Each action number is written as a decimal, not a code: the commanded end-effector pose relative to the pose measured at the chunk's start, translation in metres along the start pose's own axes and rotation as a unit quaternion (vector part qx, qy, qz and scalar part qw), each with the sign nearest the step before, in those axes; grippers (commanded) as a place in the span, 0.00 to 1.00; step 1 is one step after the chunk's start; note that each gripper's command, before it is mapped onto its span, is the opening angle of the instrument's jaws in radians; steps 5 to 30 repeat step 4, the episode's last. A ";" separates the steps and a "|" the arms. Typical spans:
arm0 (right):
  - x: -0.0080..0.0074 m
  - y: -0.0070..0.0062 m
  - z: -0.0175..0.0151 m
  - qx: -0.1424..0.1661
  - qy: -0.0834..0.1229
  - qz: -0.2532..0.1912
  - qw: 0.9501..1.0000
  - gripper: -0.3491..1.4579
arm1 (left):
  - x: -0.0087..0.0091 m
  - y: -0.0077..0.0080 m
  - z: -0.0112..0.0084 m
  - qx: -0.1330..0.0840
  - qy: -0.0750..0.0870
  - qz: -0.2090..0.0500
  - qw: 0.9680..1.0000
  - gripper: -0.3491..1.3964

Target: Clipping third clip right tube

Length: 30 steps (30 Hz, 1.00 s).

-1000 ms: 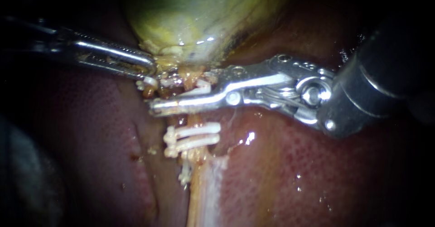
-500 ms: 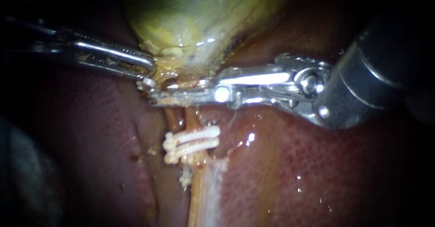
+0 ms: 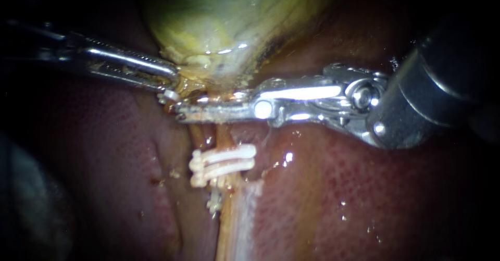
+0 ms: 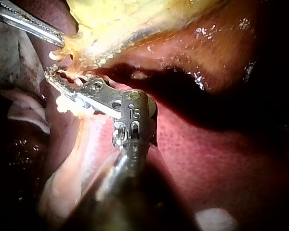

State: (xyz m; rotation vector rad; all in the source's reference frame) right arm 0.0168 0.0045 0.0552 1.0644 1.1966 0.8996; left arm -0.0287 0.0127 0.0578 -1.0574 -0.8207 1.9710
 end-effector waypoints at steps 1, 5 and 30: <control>0.0000 0.0000 0.0000 0.000 0.000 0.001 1.000 0.00 | 0.0000 0.0000 0.0000 0.000 0.000 0.000 1.000 0.00; 0.0000 0.0001 0.0000 -0.001 0.000 0.001 1.000 0.00 | 0.0000 0.0000 0.0000 0.000 0.000 0.000 1.000 0.00; 0.0000 0.0001 0.0000 -0.001 0.000 0.001 1.000 0.00 | 0.0000 0.0000 0.0000 0.000 0.000 0.000 1.000 0.00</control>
